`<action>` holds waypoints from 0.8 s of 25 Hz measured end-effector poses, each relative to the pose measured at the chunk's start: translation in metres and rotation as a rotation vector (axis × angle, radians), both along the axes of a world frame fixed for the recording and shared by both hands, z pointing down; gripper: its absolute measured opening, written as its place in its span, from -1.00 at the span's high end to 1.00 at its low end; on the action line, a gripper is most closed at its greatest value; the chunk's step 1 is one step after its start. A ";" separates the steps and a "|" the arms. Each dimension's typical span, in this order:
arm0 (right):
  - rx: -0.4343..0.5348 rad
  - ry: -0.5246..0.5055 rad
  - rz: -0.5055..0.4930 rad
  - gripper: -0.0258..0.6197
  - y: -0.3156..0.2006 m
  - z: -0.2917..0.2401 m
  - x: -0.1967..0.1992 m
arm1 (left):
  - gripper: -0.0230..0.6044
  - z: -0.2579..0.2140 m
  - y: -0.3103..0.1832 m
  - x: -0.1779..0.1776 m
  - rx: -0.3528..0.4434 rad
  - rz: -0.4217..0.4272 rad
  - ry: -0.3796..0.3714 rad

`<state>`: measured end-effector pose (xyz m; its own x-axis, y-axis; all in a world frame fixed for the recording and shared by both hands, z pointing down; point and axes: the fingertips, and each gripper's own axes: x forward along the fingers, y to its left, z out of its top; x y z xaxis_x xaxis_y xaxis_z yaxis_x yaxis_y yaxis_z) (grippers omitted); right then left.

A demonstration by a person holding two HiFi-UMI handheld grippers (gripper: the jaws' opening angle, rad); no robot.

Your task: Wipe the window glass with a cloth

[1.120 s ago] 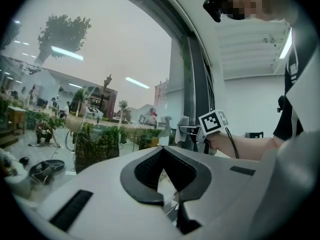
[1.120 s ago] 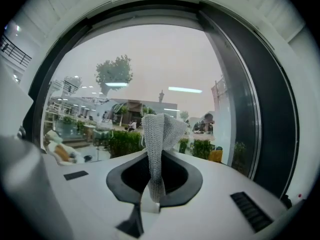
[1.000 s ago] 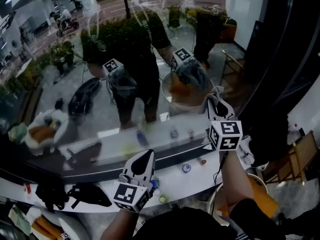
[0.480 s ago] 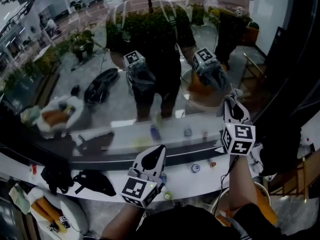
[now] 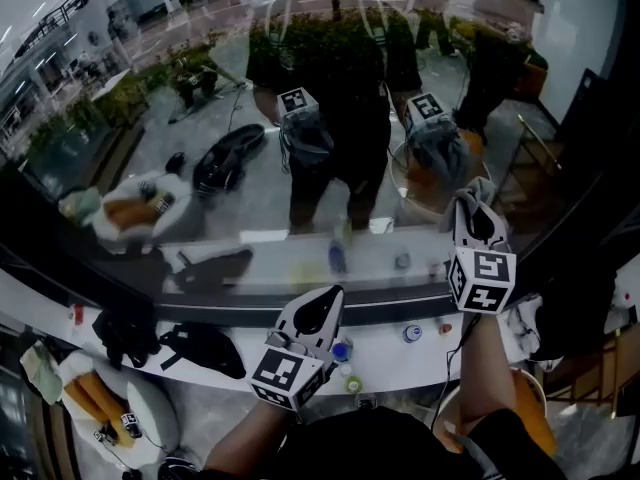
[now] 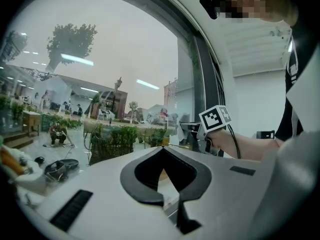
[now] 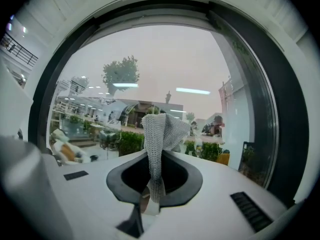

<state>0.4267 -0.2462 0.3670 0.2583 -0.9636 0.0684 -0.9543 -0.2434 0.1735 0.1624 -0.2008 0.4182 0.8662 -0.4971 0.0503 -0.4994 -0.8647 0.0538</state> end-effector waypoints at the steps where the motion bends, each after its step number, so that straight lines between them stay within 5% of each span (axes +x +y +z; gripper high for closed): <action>1: 0.003 0.002 -0.004 0.76 -0.004 -0.002 -0.010 | 0.90 0.000 -0.002 -0.008 0.000 -0.002 -0.001; 20: 0.006 0.025 -0.189 0.76 -0.083 -0.009 -0.235 | 0.90 0.002 -0.038 -0.171 -0.008 -0.108 0.014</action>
